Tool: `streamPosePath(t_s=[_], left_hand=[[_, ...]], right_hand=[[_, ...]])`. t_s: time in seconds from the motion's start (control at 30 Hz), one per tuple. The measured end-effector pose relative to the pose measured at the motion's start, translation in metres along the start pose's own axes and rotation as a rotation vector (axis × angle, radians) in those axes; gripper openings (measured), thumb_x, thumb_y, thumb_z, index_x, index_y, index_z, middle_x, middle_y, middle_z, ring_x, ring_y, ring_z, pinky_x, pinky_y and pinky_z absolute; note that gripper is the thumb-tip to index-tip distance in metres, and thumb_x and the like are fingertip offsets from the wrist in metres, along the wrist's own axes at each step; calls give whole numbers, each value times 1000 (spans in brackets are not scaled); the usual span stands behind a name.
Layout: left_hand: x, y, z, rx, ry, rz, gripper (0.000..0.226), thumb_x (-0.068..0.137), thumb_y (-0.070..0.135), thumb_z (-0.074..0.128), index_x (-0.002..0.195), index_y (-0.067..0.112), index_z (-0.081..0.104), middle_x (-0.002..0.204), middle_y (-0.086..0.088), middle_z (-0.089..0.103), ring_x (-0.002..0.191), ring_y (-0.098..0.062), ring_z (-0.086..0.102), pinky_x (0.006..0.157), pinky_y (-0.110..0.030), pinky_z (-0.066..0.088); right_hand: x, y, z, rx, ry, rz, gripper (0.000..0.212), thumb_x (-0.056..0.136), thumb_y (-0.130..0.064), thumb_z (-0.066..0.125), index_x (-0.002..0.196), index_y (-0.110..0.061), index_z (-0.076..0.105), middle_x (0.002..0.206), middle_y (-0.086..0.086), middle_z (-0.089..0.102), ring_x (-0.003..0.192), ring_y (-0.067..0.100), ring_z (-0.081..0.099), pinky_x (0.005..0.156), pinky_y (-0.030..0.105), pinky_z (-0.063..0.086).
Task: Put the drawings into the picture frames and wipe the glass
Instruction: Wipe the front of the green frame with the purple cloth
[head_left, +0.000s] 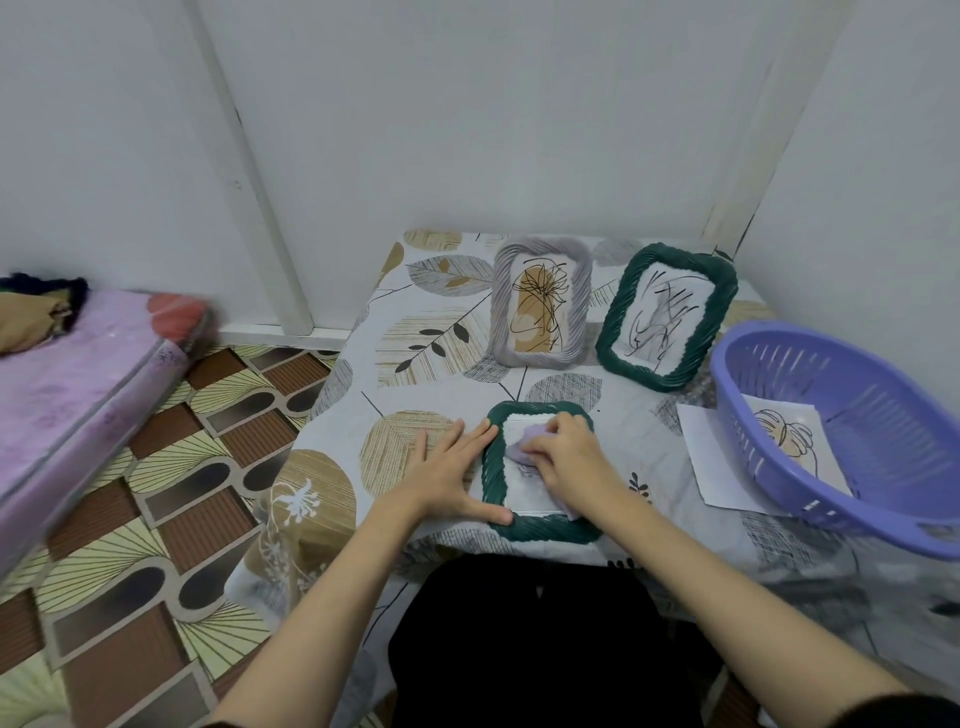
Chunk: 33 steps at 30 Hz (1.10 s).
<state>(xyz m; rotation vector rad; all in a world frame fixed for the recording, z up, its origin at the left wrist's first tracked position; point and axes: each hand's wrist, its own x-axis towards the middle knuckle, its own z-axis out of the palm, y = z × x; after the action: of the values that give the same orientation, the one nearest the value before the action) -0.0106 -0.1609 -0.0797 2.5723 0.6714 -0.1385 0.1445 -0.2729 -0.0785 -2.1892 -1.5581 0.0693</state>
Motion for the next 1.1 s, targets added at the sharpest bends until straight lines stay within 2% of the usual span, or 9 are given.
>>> streamPosePath(t_s=[0.13,0.27,0.47,0.6,0.7,0.83,0.9,0.97,1.1], left_hand=[[1,0,1,4,27,2,111,63,68,65,147,34,1,156,17,-3,145,-11,-11,114,-53,-15],[1,-1,4,-67,45,14,110,62,66,66,147,32,6,156,15,-1,145,-10,-10,115,-50,-17],[-6,3,9,-207,36,37,97,70,54,70,147,28,18,157,14,5,145,-7,-1,118,-42,-10],[-4,3,6,-206,33,23,95,68,51,72,145,28,21,156,13,10,145,-7,4,117,-42,-7],[-3,3,5,-213,42,21,96,66,51,75,144,29,24,156,14,13,144,-7,7,117,-44,-5],[-2,2,4,-164,43,29,98,63,56,74,143,30,24,155,13,15,144,-8,12,118,-48,1],[-1,3,2,-134,42,28,98,62,57,74,143,29,25,155,12,16,143,-9,14,118,-48,5],[0,4,0,-122,50,27,98,61,56,75,142,28,27,154,11,18,142,-9,16,118,-47,8],[-1,4,-1,-114,52,30,97,62,56,75,142,27,27,154,11,18,142,-10,17,118,-45,9]], right_hand=[[-22,-11,7,69,42,-132,24,83,-30,52,78,-16,71,86,16,58,77,35,53,72,40,49],[-47,8,-16,76,-110,-281,24,80,-31,48,81,-20,69,89,15,60,84,28,52,78,30,41],[-19,9,-16,1,4,-73,21,76,-31,58,82,-20,75,81,15,59,76,37,55,70,42,50],[-38,-5,-6,21,-41,-307,29,78,-35,48,76,-20,72,80,13,61,73,28,55,67,31,48],[-50,16,-24,20,-107,-338,30,80,-35,47,76,-19,72,80,12,62,78,21,50,69,22,37],[-35,40,-45,-104,-113,-134,23,82,-24,54,84,-13,74,90,18,59,83,34,51,76,39,46],[-30,33,-39,-122,-59,-125,21,80,-22,55,82,-13,74,86,18,58,79,36,52,71,47,50],[-35,29,-28,-101,-8,-219,27,78,-29,49,74,-16,73,79,15,60,69,34,55,62,41,53],[-59,40,-39,-94,-66,-351,19,80,-26,52,77,-23,70,83,10,62,73,25,53,65,26,46]])
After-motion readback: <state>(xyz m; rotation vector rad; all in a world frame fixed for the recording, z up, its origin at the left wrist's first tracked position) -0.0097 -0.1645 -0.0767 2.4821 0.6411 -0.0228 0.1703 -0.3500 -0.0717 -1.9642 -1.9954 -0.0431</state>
